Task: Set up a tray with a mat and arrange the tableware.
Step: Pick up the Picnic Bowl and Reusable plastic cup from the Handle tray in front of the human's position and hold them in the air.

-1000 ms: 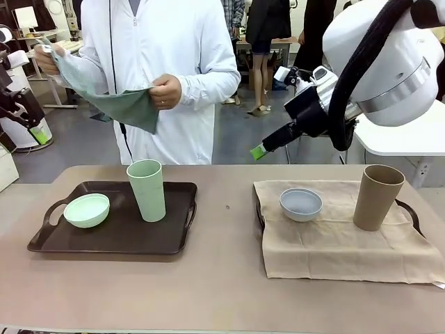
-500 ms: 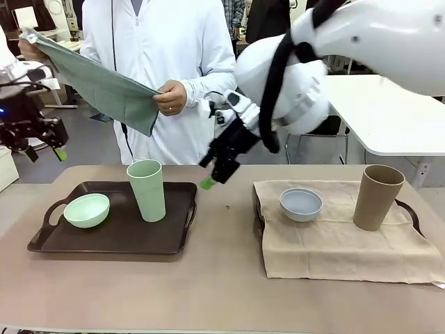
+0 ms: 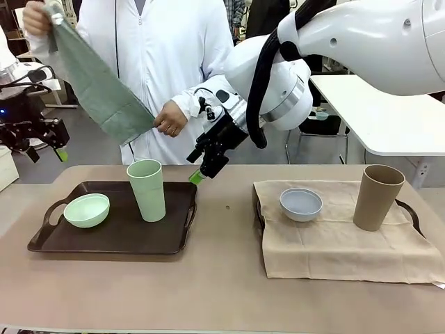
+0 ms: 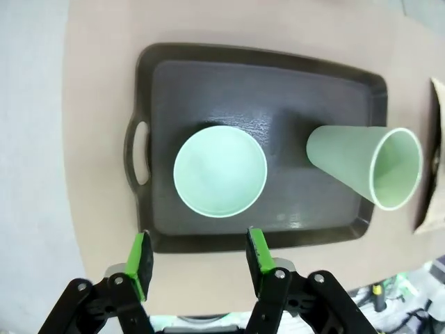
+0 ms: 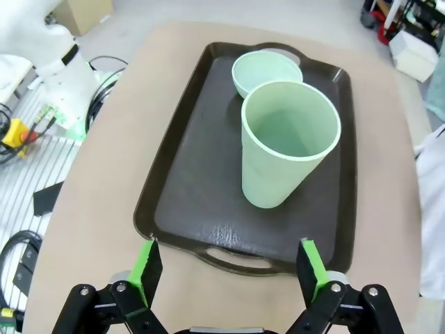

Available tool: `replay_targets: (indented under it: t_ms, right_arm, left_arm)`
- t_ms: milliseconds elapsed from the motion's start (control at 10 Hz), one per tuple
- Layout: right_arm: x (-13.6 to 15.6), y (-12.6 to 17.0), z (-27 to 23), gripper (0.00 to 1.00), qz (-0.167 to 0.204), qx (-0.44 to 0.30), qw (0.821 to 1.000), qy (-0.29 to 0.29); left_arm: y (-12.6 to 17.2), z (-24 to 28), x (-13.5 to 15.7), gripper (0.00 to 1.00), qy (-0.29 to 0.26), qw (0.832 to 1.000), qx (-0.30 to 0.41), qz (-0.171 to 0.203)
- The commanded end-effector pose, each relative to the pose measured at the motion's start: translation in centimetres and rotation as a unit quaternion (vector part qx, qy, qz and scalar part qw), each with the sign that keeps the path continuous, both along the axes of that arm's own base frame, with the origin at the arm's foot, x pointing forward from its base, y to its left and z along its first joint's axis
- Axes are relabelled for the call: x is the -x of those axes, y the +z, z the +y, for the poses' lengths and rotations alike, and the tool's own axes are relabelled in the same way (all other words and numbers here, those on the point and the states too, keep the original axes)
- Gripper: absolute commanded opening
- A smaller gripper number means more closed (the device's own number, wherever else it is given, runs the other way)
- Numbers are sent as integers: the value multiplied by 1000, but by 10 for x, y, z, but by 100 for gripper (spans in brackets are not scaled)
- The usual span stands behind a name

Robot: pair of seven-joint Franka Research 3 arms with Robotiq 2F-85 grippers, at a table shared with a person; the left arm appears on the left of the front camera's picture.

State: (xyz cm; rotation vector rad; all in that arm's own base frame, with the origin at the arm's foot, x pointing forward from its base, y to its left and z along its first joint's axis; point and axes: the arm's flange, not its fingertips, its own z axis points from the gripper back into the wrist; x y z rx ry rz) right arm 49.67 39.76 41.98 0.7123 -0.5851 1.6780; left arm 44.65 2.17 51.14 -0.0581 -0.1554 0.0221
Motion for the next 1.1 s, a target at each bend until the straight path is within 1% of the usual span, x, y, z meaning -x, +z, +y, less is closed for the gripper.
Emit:
replay_targets:
  t_ms: [0,100,200,300,400,500,600,700,800,900,1000]
  right_arm:
    - [-21,-32,20,100,61,-30,998,-14]
    - [-27,-53,31,100,82,-32,996,4]
    - [-31,-67,39,100,94,-36,995,11]
    - [-34,-78,45,100,110,-36,993,12]
    - [-36,-85,50,100,118,-51,992,18]
    - [-35,-86,51,100,110,-88,989,37]
    - [-28,-76,42,100,81,-85,993,3]
    - [-31,-97,52,100,111,-47,993,22]
    - [-31,-97,52,100,111,-47,993,22]
    - [-34,-88,53,100,105,-61,992,18]
    - [-44,-98,59,100,117,-50,992,-1]
  left_arm:
    - [-26,-4,-14,70,-13,1000,8,5]
    - [-42,-2,-17,70,-24,999,16,39]
    - [-51,3,-19,70,-39,997,29,63]
    - [-62,6,-21,70,-62,994,50,74]
    - [-75,5,-23,70,-94,991,59,77]
    - [-84,-1,-25,70,-116,988,71,70]
    - [-75,1,-20,70,-60,995,36,70]
    - [-75,1,-20,70,-60,995,36,70]
    - [-75,1,-20,70,-60,995,36,70]
    - [-84,0,-23,70,-81,993,49,74]
    - [-91,-4,-28,70,-82,993,40,69]
